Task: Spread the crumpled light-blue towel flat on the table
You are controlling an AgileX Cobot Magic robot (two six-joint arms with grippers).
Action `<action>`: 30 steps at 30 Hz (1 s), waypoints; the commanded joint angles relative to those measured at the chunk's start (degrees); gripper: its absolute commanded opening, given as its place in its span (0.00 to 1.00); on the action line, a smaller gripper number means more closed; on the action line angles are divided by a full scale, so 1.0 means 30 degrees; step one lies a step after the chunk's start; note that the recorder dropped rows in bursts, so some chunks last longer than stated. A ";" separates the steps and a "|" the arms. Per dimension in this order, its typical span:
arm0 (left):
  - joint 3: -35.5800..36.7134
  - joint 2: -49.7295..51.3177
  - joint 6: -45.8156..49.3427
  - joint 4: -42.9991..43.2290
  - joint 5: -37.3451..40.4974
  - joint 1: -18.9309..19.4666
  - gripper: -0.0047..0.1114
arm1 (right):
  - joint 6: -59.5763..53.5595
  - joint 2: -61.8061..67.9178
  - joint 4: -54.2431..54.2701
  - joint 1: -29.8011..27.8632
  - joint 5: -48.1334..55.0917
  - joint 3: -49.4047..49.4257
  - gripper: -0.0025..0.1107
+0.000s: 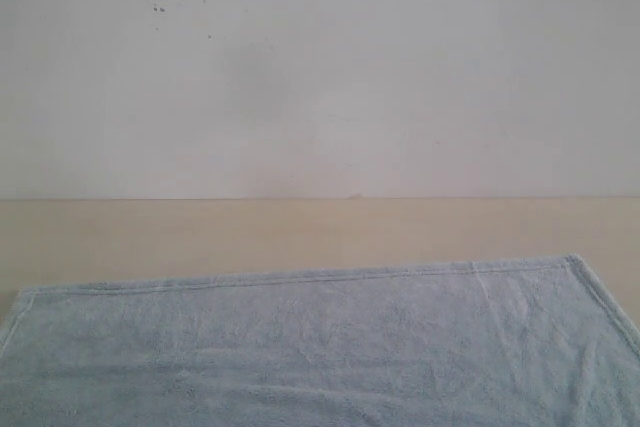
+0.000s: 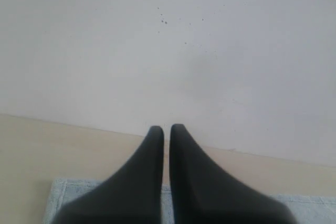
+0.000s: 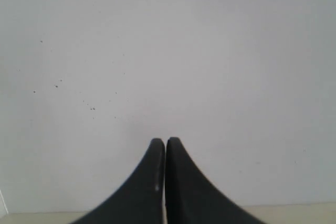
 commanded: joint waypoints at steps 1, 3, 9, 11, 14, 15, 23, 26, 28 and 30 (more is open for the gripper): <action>0.0102 -0.0039 -0.0112 0.0070 -0.0263 0.0021 0.07 | -0.0060 -0.1366 -0.0129 -0.0058 -0.0242 0.0039 0.02; 0.0102 -0.0039 -0.0112 0.0070 -0.0263 0.0021 0.07 | -0.0060 -0.2008 -0.0129 -0.0058 -0.0242 0.0039 0.02; 0.0102 -0.0039 -0.0112 0.0070 -0.0263 0.0021 0.07 | -0.0060 -0.3200 -0.0129 -0.0058 -0.0242 0.0039 0.02; 0.0102 -0.0039 -0.0112 0.0070 -0.0263 0.0021 0.07 | -0.0060 -0.3456 -0.0129 -0.0058 -0.0242 0.0039 0.02; 0.0097 -0.0039 -0.0112 0.0070 -0.0263 0.0021 0.07 | -0.0060 -0.3709 -0.0129 -0.0058 -0.0242 0.0039 0.02; 0.0097 -0.0039 -0.0112 0.0070 -0.0263 0.0021 0.07 | -0.0060 -0.3709 -0.0129 -0.0058 -0.0242 0.0039 0.02; 0.0150 -0.0039 -0.0112 0.0070 -0.0263 0.0021 0.07 | -0.0060 -0.4053 -0.0014 -0.0058 -0.0732 0.1263 0.02; 0.1051 -0.0039 -0.0112 0.0070 -0.1302 0.0021 0.07 | -0.0060 -0.5533 -0.0014 -0.0058 -0.0807 0.3097 0.02; 0.1557 -0.0039 -0.0112 0.0070 -0.1688 0.0021 0.07 | -0.0060 -0.6444 -0.0014 -0.0058 -0.0807 0.4007 0.02; 0.1851 -0.0039 -0.0112 0.0070 -0.1688 0.0021 0.07 | -0.0060 -0.7913 -0.0050 -0.0058 -0.0807 0.4590 0.02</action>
